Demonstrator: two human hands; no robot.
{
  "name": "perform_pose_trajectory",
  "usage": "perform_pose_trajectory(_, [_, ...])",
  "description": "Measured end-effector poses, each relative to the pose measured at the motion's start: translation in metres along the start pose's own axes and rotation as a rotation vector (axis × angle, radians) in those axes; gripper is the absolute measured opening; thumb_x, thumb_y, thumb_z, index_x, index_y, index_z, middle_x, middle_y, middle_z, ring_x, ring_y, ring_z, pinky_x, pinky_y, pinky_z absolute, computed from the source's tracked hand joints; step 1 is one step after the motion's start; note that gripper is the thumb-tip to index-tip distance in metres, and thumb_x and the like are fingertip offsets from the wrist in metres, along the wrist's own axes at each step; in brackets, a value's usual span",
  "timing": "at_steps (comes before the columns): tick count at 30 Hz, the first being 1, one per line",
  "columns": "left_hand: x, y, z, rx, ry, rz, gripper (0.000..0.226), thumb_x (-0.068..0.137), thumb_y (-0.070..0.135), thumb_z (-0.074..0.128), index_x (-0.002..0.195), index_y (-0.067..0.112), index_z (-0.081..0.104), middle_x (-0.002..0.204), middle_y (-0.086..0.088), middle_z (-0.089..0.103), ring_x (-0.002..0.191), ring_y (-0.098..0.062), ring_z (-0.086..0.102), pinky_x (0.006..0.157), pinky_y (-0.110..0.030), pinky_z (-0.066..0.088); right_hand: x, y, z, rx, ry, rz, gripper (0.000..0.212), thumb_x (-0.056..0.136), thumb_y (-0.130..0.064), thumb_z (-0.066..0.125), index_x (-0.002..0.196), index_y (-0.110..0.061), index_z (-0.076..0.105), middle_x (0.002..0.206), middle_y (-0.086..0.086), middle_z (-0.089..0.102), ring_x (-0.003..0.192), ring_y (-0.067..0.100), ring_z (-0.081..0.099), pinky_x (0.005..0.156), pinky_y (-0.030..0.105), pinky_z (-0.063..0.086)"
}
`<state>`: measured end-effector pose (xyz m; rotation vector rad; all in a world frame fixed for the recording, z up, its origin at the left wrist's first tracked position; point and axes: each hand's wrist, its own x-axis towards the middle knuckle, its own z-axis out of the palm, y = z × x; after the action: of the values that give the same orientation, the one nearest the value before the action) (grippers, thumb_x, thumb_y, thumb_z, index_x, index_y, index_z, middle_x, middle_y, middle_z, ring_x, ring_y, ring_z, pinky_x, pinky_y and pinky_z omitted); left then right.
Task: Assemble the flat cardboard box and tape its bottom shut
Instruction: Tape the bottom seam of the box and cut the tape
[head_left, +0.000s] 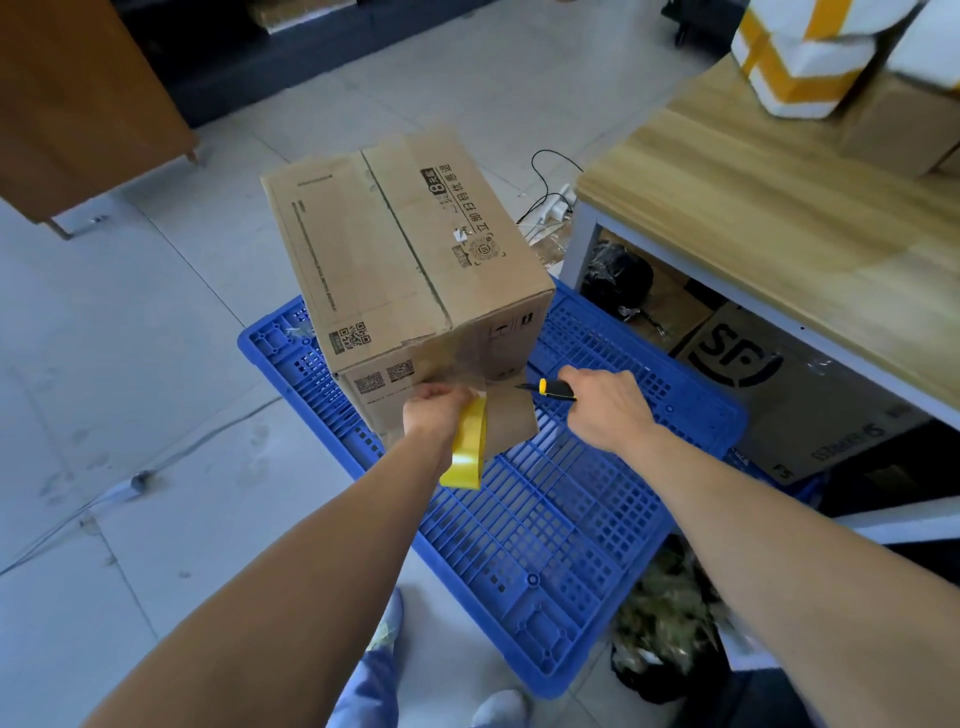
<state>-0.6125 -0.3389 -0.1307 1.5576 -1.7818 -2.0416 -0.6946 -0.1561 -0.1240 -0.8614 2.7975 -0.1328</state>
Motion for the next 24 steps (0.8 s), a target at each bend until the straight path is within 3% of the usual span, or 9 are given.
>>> perform_pose_trajectory(7, [0.004,0.001,0.002,-0.055,-0.010,-0.085,0.020,0.072,0.016,0.076,0.075,0.021,0.057,0.077,-0.002,0.058,0.087,-0.026,0.056,0.082,-0.038,0.050,0.019,-0.016,0.006,-0.117,-0.078,0.040,0.029,0.087,-0.010,0.047,0.115,-0.016,0.051,0.085,0.004,0.058,0.086,0.030,0.058,0.080,0.042,0.033])
perform_pose_trajectory(13, [0.013,0.001,-0.003,-0.072,0.000,-0.120,0.034,0.069,0.022,0.079,0.097,0.014,0.062,0.081,-0.005,0.063,0.093,-0.031,0.063,0.087,-0.042,0.053,0.032,-0.016,0.024,-0.250,-0.094,0.144,0.026,0.086,-0.008,0.051,0.112,-0.014,0.050,0.100,0.007,0.064,0.099,0.030,0.057,0.089,0.045,0.034])
perform_pose_trajectory(16, [0.021,-0.001,-0.009,-0.024,0.003,-0.101,0.039,0.069,0.024,0.079,0.102,0.014,0.062,0.080,-0.005,0.062,0.084,-0.028,0.062,0.080,-0.039,0.054,0.027,-0.002,0.042,-0.314,-0.172,0.231,0.026,0.088,-0.010,0.052,0.112,-0.015,0.048,0.108,0.005,0.063,0.108,0.029,0.053,0.097,0.048,0.033])
perform_pose_trajectory(18, [0.024,-0.005,-0.011,0.051,-0.032,-0.086,0.030,0.073,0.021,0.076,0.097,0.013,0.062,0.079,-0.004,0.061,0.082,-0.025,0.060,0.075,-0.037,0.053,0.022,0.000,0.052,-0.317,-0.293,0.285,0.029,0.089,-0.010,0.052,0.117,-0.015,0.048,0.111,0.006,0.061,0.114,0.029,0.049,0.099,0.049,0.032])
perform_pose_trajectory(21, [0.024,-0.014,-0.011,0.091,-0.170,-0.111,0.010,0.081,0.011,0.068,0.083,0.020,0.064,0.089,-0.010,0.064,0.090,-0.032,0.061,0.088,-0.048,0.052,0.021,-0.004,0.065,-0.314,-0.468,0.409,0.033,0.091,-0.014,0.053,0.123,-0.014,0.050,0.125,0.010,0.053,0.121,0.030,0.043,0.103,0.050,0.031])
perform_pose_trajectory(24, [0.025,-0.017,-0.012,0.144,-0.312,-0.119,0.010,0.087,0.007,0.059,0.083,0.016,0.061,0.084,-0.011,0.060,0.072,-0.028,0.059,0.069,-0.040,0.053,0.013,-0.003,0.082,-0.252,-0.601,0.601,0.036,0.095,-0.017,0.048,0.131,-0.009,0.047,0.135,0.016,0.045,0.126,0.035,0.038,0.106,0.057,0.031])
